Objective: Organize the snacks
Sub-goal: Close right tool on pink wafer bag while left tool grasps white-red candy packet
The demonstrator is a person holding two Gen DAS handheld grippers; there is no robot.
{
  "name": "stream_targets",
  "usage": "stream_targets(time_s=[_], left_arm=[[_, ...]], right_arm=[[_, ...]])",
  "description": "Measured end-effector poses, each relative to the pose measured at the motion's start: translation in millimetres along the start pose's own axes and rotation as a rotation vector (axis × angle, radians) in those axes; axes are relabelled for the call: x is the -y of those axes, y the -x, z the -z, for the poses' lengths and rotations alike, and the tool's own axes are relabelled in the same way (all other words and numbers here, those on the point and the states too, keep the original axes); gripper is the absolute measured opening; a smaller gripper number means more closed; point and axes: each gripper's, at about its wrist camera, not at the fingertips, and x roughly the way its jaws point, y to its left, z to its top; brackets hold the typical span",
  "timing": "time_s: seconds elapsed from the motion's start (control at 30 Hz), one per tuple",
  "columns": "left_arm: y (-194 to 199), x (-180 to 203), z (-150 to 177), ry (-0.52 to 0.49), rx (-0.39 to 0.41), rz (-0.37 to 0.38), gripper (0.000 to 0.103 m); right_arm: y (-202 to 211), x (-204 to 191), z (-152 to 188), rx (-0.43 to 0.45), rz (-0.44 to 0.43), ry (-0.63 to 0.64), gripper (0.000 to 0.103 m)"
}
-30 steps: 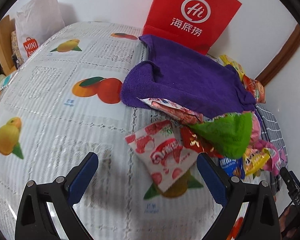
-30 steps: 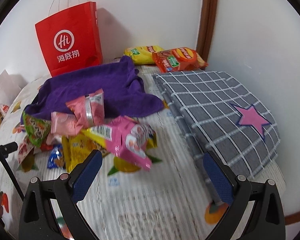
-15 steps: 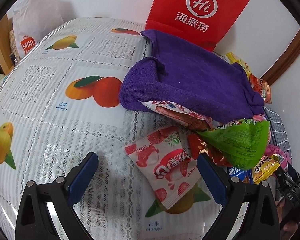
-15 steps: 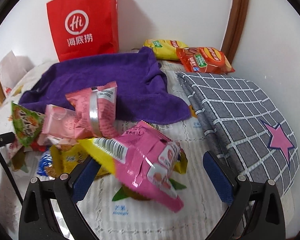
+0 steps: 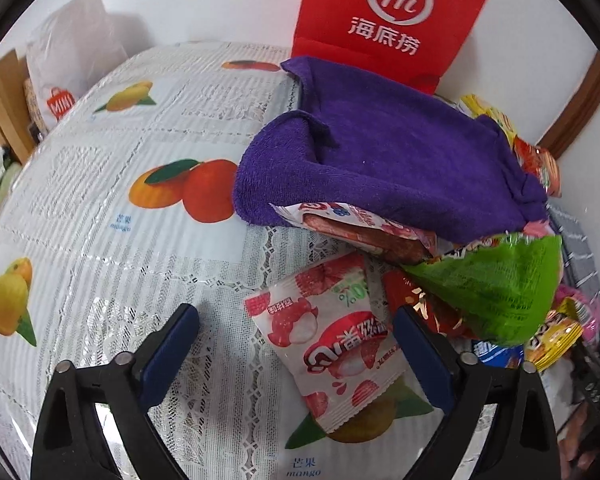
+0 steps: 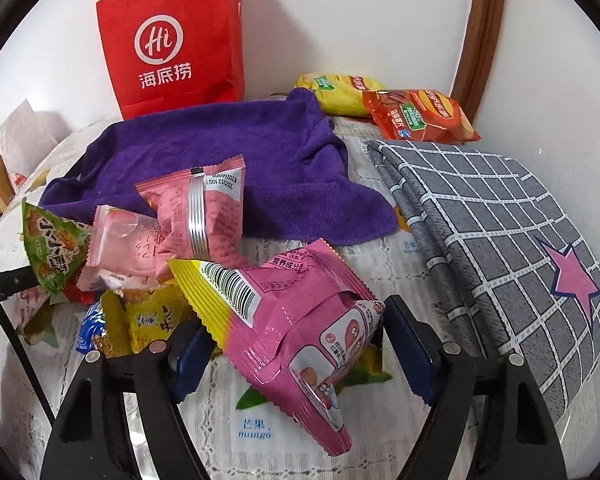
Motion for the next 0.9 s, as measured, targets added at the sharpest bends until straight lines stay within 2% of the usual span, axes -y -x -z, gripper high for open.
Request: stream_targets(time_s=[0.13, 0.17, 0.4, 0.53, 0.63, 0.67, 0.7, 0.73, 0.9], left_arm=[[7, -5, 4, -0.020, 0.032, 0.027, 0.072], [9, -7, 5, -0.018, 0.032, 0.035, 0.071], [17, -21, 12, 0.010, -0.010, 0.052, 0.071], [11, -11, 10, -0.041, -0.017, 0.026, 0.075], [6, 1, 11, -0.108, -0.011, -0.024, 0.073], [6, 4, 13, -0.127, -0.003, -0.041, 0.070], [6, 6, 15, -0.145, 0.013, -0.061, 0.058], [8, 7, 16, -0.152, 0.025, -0.072, 0.058], [15, -2, 16, -0.135, 0.014, -0.027, 0.051]], right_arm=[[7, 1, 4, 0.002, 0.006, -0.005, 0.080], [10, 1, 5, 0.003, 0.006, -0.009, 0.080], [26, 3, 11, 0.017, 0.007, -0.024, 0.080], [34, 3, 15, 0.020, 0.001, -0.029, 0.080], [42, 3, 19, 0.024, 0.018, -0.020, 0.080], [45, 4, 20, 0.026, 0.022, -0.020, 0.080], [48, 5, 21, 0.029, 0.025, -0.020, 0.079], [51, 6, 21, 0.034, 0.028, -0.022, 0.079], [68, 8, 20, 0.061, 0.033, -0.035, 0.078]])
